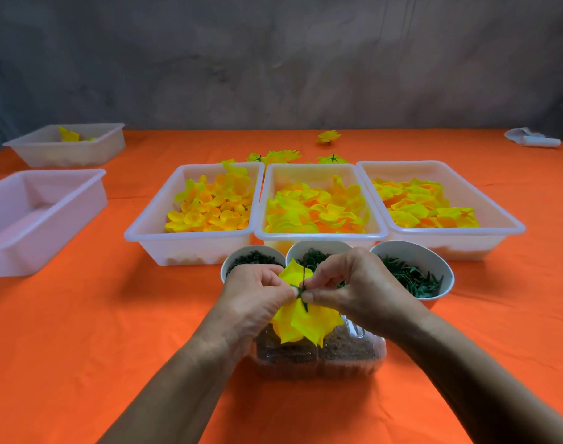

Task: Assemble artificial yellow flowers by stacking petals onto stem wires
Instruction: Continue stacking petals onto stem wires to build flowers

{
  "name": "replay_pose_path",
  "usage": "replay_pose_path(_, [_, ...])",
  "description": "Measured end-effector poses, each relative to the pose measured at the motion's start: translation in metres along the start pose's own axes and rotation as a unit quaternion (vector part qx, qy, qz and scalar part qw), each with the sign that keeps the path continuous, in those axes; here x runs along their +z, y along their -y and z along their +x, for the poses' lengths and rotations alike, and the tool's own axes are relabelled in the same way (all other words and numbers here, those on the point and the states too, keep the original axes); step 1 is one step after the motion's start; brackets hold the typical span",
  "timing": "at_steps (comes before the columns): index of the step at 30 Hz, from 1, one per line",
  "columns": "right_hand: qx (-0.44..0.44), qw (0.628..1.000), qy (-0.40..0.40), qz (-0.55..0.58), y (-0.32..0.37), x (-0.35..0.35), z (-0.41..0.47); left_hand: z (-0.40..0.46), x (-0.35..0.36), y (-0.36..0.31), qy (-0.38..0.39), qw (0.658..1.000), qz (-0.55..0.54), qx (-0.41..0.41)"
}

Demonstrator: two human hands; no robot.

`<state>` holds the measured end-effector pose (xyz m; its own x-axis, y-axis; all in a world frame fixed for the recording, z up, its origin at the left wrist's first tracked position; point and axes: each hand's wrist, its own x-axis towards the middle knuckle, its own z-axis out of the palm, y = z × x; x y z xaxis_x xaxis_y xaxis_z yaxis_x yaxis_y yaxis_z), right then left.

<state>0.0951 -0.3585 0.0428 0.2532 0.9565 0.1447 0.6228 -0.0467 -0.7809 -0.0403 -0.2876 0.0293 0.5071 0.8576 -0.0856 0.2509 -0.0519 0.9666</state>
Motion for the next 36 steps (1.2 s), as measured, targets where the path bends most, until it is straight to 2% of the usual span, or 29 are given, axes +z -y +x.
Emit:
replay_pose_path(4, [-0.007, 1.000, -0.005, -0.010, 0.001, -0.001, 0.000, -0.002, -0.004, -0.001, -0.046, 0.997, 0.054, 0.027])
replay_pose_path(9, [-0.014, 0.999, -0.030, -0.005, 0.002, -0.001, -0.002, -0.009, -0.003, -0.003, -0.087, 0.974, 0.135, 0.158])
replay_pose_path(14, [-0.053, 0.995, -0.060, -0.060, 0.002, 0.002, -0.005, -0.011, 0.000, 0.005, -0.123, 0.954, 0.174, 0.212])
replay_pose_path(21, [-0.080, 0.993, -0.060, -0.062, -0.002, 0.005, -0.004, -0.013, -0.007, 0.004, -0.085, 0.939, 0.221, 0.250])
replay_pose_path(25, [-0.096, 0.992, -0.057, -0.058, -0.005, 0.005, -0.004, -0.012, -0.009, 0.008, -0.069, 0.938, 0.211, 0.266])
replay_pose_path(36, [-0.128, 0.988, -0.071, -0.056, -0.010, 0.007, -0.004, -0.008, -0.001, 0.026, -0.115, 0.932, 0.158, 0.304])
